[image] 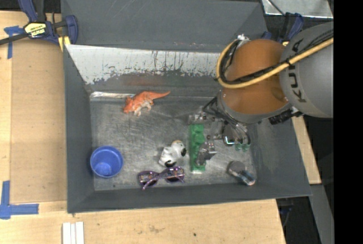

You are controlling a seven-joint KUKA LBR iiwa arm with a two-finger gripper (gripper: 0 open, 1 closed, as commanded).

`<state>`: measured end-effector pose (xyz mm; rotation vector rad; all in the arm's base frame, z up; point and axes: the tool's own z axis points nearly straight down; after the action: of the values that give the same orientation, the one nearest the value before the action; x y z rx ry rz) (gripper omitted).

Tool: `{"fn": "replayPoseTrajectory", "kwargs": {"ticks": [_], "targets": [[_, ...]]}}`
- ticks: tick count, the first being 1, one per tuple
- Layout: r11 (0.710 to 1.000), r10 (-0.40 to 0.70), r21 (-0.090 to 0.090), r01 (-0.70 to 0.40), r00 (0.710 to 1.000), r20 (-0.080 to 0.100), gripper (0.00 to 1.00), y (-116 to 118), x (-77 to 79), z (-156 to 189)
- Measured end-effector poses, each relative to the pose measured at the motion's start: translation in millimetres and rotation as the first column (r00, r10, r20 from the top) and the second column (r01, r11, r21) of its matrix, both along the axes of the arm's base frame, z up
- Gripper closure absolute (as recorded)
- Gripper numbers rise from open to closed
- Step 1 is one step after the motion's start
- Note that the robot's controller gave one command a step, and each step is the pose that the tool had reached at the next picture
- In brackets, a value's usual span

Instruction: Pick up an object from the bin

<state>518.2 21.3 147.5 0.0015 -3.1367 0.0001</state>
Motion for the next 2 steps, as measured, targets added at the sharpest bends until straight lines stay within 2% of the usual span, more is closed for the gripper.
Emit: {"fn": "replayPoseTrajectory", "kwargs": {"ticks": [1, 2], "targets": [[1.0, 0.0, 0.0, 0.0, 1.0, 0.008, 0.0, 0.1, 2.0, 3.5], [0.998, 0.068, -0.001, -0.068, 0.998, 0.014, 0.0, 0.6, -1.4, -31.2]]}}
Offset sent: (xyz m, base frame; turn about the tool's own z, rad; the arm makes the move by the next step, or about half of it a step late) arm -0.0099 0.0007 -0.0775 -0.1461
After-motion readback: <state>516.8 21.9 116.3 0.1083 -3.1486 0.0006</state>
